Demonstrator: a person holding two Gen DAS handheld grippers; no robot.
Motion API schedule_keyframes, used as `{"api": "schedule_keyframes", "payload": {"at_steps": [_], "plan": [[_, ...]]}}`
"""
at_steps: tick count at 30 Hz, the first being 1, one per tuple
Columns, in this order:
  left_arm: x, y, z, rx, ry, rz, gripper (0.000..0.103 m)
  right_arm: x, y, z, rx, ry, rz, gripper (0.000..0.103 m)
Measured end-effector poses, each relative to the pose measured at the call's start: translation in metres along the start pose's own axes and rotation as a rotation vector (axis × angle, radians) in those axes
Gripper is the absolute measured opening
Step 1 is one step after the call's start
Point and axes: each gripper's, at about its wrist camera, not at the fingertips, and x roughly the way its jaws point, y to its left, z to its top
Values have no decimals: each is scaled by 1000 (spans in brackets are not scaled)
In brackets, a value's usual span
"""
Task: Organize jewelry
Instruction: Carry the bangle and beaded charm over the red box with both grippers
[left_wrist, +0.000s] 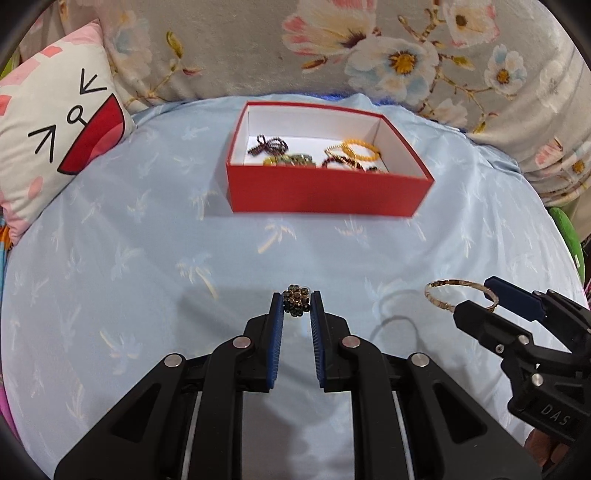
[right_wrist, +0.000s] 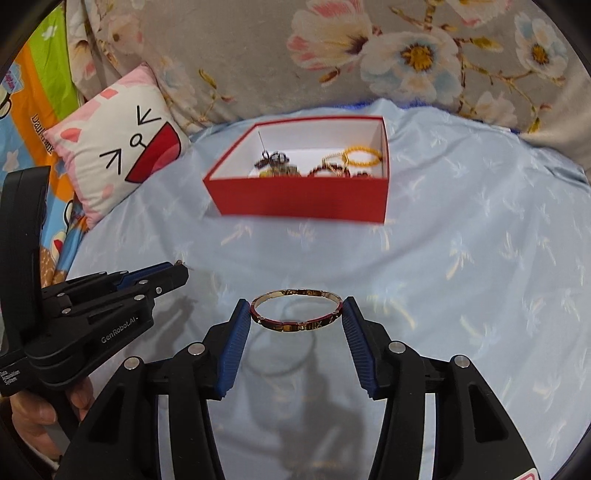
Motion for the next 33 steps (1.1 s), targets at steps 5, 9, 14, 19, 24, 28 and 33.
{"api": "schedule_keyframes", "payload": {"at_steps": [5,9,14,19,24,28,33], "plan": [[4,7,29,-11,-32,16,15,6,0,34,-18,-45,-2,49],[10,12,55,-14,-59,21,15,11,-2,60,-21,-83,3,49],[21,13,86,-10,-91,24,15,19,-7,91,-29,-127,-11,49],[38,11,113,-11,-101,20,15,32,-18,117,-13,-152,-22,49],[59,8,137,-9,-105,24,15,54,-29,140,5,-157,-26,49],[80,11,153,-22,-97,35,15,74,-34,153,15,-155,-26,49],[108,14,167,-31,-73,50,15,106,-39,166,27,-132,-29,49]]}}
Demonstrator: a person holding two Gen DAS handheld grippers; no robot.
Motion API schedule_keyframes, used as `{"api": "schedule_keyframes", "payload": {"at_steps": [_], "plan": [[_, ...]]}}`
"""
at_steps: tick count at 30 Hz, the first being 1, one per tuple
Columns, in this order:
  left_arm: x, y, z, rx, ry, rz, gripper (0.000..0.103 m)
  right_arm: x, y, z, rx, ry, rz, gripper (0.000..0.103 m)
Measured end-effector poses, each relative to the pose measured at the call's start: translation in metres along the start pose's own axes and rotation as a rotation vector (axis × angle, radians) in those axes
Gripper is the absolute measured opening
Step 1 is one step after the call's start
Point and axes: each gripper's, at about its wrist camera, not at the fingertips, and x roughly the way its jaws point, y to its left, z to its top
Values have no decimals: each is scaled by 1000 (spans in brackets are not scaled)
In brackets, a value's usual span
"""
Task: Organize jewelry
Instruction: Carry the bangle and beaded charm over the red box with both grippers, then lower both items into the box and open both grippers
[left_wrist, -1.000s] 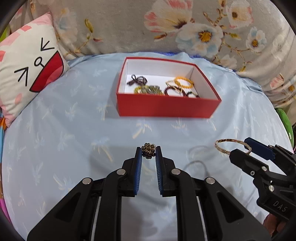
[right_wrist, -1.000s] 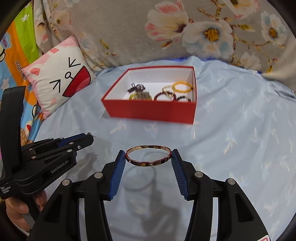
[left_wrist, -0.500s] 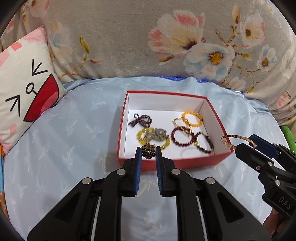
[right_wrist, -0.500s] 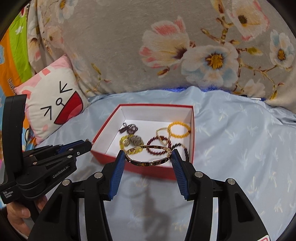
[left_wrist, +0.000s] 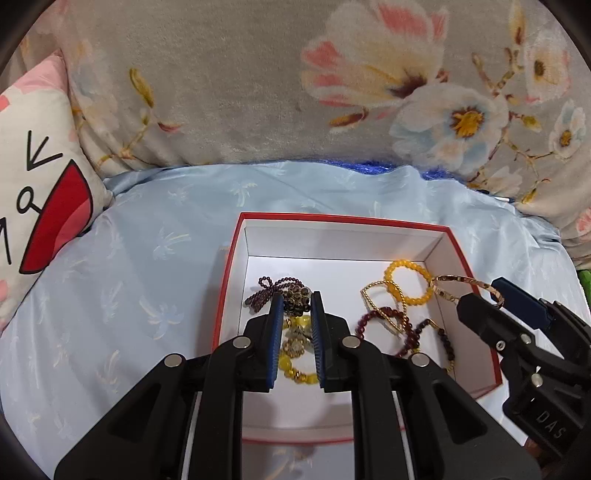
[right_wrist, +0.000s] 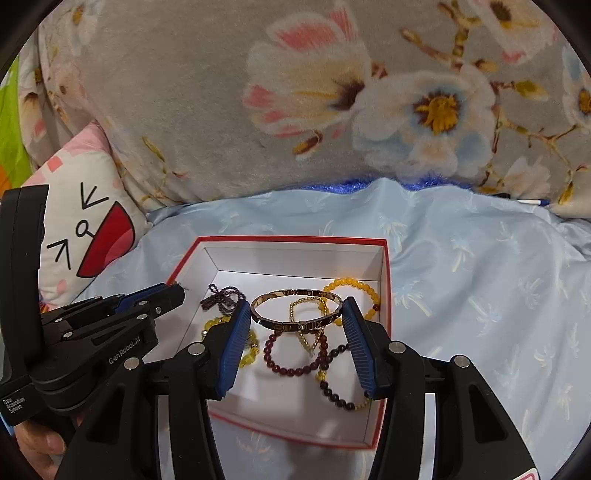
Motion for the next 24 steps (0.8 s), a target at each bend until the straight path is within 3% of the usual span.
{"api": "schedule_keyframes", "payload": {"at_steps": [8,15,20,24], "plan": [[34,-5,2,10,34,10,15,40,-3,-3,1,47,-11,49],[45,-6,-3,11,50,15,15,51,-6,-6,-1,66,-15,46],[43,-6,-6,9,46,27,30,50,-1,-9,-23,61,-36,48],[34,-2,-9,4,35,33,32,46,-4,-11,-7,64,-33,48]]}}
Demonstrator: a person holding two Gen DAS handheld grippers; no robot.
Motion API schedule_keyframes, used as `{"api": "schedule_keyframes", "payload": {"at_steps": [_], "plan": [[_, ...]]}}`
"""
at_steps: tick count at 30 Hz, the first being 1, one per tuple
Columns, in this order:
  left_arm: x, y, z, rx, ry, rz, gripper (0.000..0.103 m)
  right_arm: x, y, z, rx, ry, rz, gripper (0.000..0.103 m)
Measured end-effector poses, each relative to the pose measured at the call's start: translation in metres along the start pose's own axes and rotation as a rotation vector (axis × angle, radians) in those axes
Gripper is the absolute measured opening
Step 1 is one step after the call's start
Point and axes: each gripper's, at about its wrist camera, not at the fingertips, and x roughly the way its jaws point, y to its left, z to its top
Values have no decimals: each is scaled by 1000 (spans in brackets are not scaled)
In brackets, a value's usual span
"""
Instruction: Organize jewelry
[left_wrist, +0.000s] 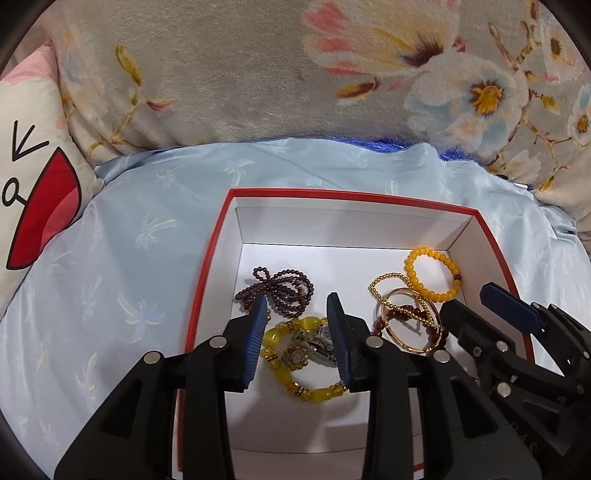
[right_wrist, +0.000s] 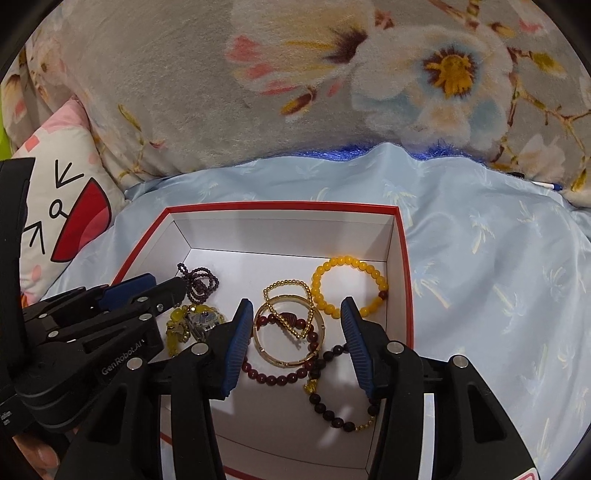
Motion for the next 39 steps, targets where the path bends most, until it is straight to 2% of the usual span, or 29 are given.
{"api": "schedule_keyframes", "payload": {"at_steps": [8,14,22,34,39], "plan": [[-18,16,-26,-17,16,5,32,-18,6,-24,-1,18,21,48],[-30,1,-50,58,8,64,32,-25,17,-46,-40,31,0,48],[-57,-7,-81,57,21,30,33,-50,15,-71,-51,50,-3,49],[-113,-22,-146,67,46,-6,33,-111,19,-137,-38,81,4,49],[-123,-24,-158,58,68,-15,33,-126,21,-151,-24,97,-2,50]]}}
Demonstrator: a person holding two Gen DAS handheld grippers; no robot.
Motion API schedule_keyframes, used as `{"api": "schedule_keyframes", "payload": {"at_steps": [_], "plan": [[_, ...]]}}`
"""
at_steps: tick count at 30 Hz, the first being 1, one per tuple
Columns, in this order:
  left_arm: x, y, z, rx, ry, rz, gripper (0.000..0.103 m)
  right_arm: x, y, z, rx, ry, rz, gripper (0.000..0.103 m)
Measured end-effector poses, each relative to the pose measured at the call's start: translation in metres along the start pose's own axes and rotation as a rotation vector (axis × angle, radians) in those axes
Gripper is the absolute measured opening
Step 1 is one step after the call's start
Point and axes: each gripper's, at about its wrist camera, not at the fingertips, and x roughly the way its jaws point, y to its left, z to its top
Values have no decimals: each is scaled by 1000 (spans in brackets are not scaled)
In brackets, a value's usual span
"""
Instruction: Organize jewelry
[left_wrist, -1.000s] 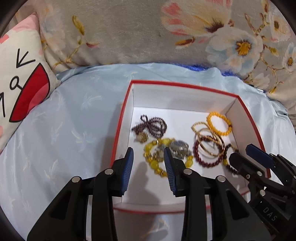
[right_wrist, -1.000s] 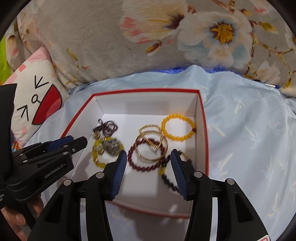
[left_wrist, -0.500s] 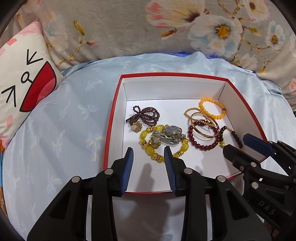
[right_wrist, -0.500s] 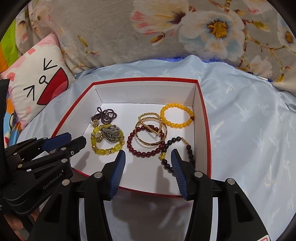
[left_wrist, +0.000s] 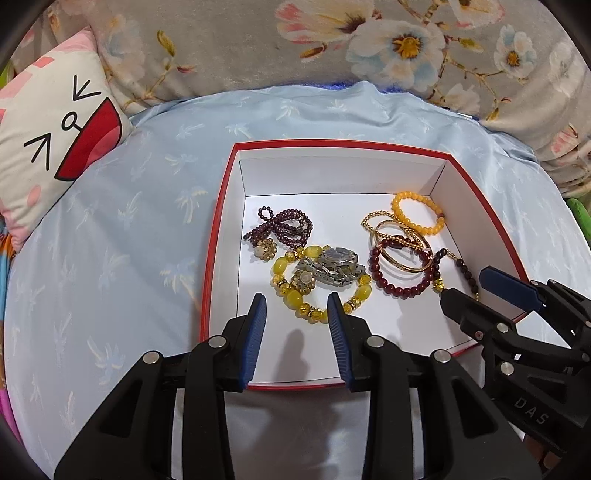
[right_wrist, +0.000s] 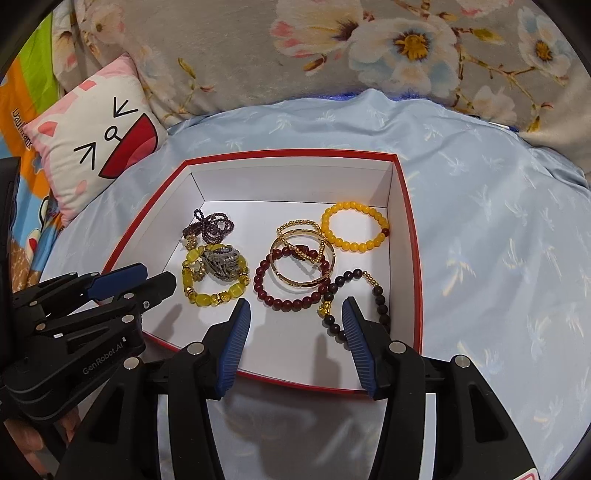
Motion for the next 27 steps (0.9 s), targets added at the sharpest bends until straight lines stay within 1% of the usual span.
{"api": "schedule_keyframes", "payload": {"at_steps": [1,2,3,5,6,9,11,13,21,25,27], "plan": [[-3,0,0,-12,4,-1,33,-1,0,0,9,6,-1,50],[-6,1,1,-24,2,-4,35,-5,1,1,17,5,4,50],[-10,1,1,-33,-2,-6,46,-11,3,1,20,-6,9,51],[-20,2,2,-50,-24,5,58,-19,7,1,11,-22,-2,52],[-24,1,2,-52,-32,19,60,-22,9,0,9,-25,-8,52],[-34,1,3,-56,-43,49,63,-32,11,-2,29,-27,-11,57],[-38,1,2,-60,-42,58,65,-38,12,-5,42,-28,-10,58],[-41,1,0,-64,-40,66,66,-44,13,-7,48,-40,-15,62],[-50,-4,-11,-69,-33,90,69,-61,13,-18,61,-55,-66,65],[-52,-6,-14,-74,-32,99,70,-67,11,-22,70,-60,-93,70],[-53,-7,-16,-76,-31,106,72,-69,11,-23,71,-65,-112,70]]}}
